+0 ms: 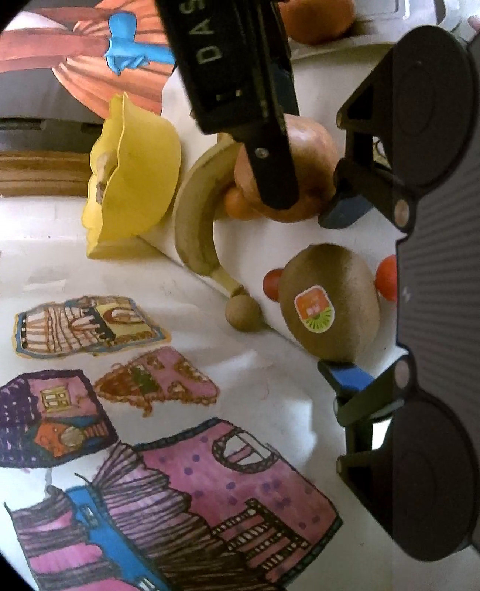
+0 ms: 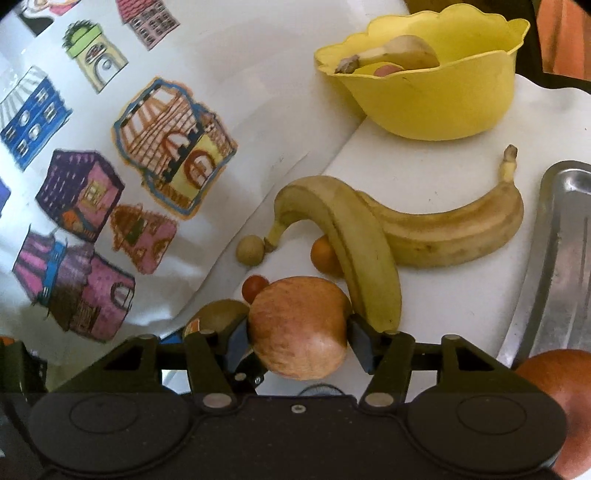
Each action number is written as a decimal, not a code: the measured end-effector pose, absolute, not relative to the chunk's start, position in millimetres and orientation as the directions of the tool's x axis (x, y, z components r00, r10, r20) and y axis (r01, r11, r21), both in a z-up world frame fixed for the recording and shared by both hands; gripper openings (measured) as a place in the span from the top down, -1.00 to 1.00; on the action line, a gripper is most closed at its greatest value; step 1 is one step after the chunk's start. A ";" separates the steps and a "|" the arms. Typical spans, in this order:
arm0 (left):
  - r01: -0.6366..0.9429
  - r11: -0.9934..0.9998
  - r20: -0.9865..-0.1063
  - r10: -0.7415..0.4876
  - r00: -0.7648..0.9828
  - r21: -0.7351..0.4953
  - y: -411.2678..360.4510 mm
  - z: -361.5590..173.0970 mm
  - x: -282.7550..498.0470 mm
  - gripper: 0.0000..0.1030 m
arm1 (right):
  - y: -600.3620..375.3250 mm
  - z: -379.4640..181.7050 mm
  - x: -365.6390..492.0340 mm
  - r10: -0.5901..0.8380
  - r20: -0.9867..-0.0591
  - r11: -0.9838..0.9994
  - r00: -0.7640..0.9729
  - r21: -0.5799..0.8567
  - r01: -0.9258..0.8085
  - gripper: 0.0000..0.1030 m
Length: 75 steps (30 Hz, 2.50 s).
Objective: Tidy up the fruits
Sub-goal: 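Grasp the pale apple with the right tool while the left tool grasps the stickered kiwi, then carry the apple and kiwi over the steel tray and release both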
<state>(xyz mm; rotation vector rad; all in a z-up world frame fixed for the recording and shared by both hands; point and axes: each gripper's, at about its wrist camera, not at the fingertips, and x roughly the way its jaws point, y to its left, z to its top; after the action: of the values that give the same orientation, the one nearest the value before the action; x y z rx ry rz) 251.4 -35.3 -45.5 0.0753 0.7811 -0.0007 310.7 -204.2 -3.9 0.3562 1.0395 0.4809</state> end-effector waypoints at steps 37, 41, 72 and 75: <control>0.053 0.998 -0.633 -0.027 0.774 0.022 -56.7 -17.0 194.6 -0.30 | -262.6 48.9 223.3 0.505 -0.544 0.826 0.670 0.530 -0.193 -0.10; 0.117 0.993 -0.624 -0.090 0.776 0.002 -77.9 -8.2 184.6 -0.30 | -294.3 61.4 199.8 0.446 -0.556 0.850 0.702 0.509 -0.137 -0.10; 0.317 0.948 -0.680 -0.219 0.699 0.020 -211.8 -35.2 179.6 -0.30 | -424.2 9.0 146.0 0.275 -0.638 0.876 0.719 0.474 0.086 -0.10; 0.307 0.951 -0.678 -0.212 0.704 0.021 -216.5 -35.6 186.5 -0.30 | -426.0 8.2 155.1 0.284 -0.632 0.878 0.721 0.474 0.070 -0.10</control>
<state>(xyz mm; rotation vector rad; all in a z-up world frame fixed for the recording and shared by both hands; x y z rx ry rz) 186.5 -216.5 -35.6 0.1358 0.7356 -0.2899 155.1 -426.0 8.2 0.4974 0.7644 0.1237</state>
